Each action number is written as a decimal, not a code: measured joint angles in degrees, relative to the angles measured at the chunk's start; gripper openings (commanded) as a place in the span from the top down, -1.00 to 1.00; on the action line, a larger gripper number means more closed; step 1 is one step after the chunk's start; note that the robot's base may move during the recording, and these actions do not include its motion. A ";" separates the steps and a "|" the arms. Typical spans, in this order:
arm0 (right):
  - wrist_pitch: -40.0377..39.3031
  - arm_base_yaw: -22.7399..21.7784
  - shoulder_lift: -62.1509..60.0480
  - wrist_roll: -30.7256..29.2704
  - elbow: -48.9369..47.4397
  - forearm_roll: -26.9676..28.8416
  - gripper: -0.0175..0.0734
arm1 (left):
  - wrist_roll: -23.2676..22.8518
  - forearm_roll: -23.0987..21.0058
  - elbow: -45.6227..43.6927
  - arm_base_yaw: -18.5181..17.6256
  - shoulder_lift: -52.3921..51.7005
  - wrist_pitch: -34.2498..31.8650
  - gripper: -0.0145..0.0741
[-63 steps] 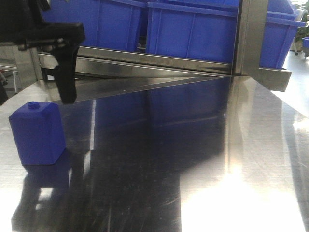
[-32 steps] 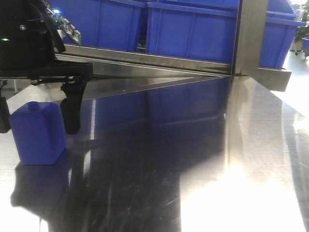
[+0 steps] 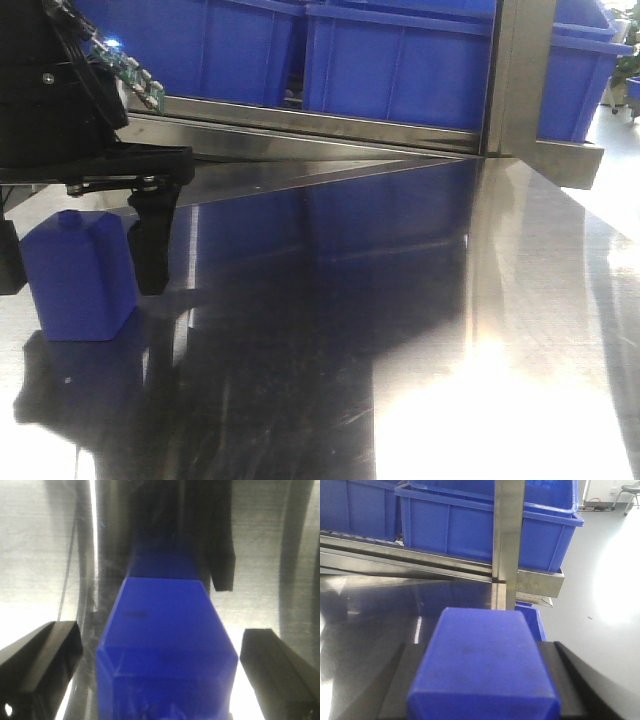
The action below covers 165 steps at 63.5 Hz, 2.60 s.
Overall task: Pick and sort blue part to right shelf
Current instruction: 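Close the left gripper on the blue bottle and lift it, then hold both bottles and turn the base away from the table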
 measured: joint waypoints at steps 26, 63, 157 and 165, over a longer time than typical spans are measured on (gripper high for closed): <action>0.00 0.00 0.00 0.00 0.00 0.00 -0.31 | -0.10 -0.09 0.00 0.00 0.00 0.00 -0.48; 0.00 0.00 0.00 0.00 0.00 0.00 -0.31 | -0.10 -0.09 0.00 0.00 0.00 -0.11 -0.20; 0.00 0.00 0.00 0.00 0.00 0.00 -0.31 | 41.69 -15.58 49.01 15.78 -62.31 -57.74 -0.21; 0.00 0.00 0.00 0.00 0.00 0.00 -0.31 | 41.69 -14.00 49.01 20.17 -66.96 -57.20 -0.21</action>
